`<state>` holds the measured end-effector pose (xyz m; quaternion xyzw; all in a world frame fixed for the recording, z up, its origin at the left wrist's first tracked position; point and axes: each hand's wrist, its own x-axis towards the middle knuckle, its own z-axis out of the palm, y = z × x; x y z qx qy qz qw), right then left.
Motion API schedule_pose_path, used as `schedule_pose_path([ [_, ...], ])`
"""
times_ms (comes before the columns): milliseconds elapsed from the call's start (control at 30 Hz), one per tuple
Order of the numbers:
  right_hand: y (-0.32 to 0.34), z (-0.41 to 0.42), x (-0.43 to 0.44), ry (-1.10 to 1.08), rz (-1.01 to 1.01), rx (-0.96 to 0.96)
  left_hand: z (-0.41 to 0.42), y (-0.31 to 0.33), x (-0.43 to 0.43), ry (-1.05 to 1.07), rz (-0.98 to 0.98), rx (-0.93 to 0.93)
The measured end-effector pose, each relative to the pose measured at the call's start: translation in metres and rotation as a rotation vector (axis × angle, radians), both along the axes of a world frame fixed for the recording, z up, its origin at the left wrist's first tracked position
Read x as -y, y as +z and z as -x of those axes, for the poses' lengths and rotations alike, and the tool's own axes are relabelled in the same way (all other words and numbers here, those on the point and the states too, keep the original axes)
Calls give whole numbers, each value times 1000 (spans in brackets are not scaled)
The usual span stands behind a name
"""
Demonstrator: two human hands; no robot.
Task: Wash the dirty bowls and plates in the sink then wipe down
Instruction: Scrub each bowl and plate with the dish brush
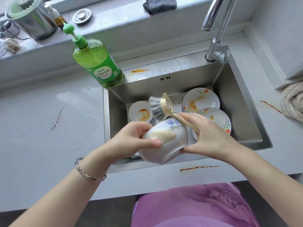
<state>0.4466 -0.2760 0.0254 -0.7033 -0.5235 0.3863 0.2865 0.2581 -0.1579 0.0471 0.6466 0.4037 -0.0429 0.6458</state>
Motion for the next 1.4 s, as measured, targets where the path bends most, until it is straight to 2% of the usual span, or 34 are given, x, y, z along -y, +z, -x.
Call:
schedule_pose_path([
  [133,9,-21,11,-141,-58,13,7,-8,6,182,-4,11],
  [200,12,-12,20,-83,-66,94,9,-13,10,256,-47,-21],
  [300,10,22,34,82,-180,247,10,-16,14,282,-139,-49],
  [367,5,18,26,10,-131,271,11,-14,16,286,-157,-32],
  [467,-7,-5,18,-81,53,266,14,-9,22,264,-161,4],
  [633,17,21,31,16,-114,115,16,-6,22,261,-180,38],
  [767,-4,-7,20,-101,78,65,20,0,20,258,-103,104],
  [900,26,17,30,22,-113,-27,23,2,13,290,-103,139],
  [967,26,21,29,42,-156,11,23,1,12,315,-107,153],
  [1100,4,1,21,-80,-43,65,24,1,14,331,-105,154],
  [1233,25,19,28,57,-147,76,28,0,16,328,-81,179],
  [1400,12,3,23,-43,-64,165,30,0,17,291,-54,159],
])
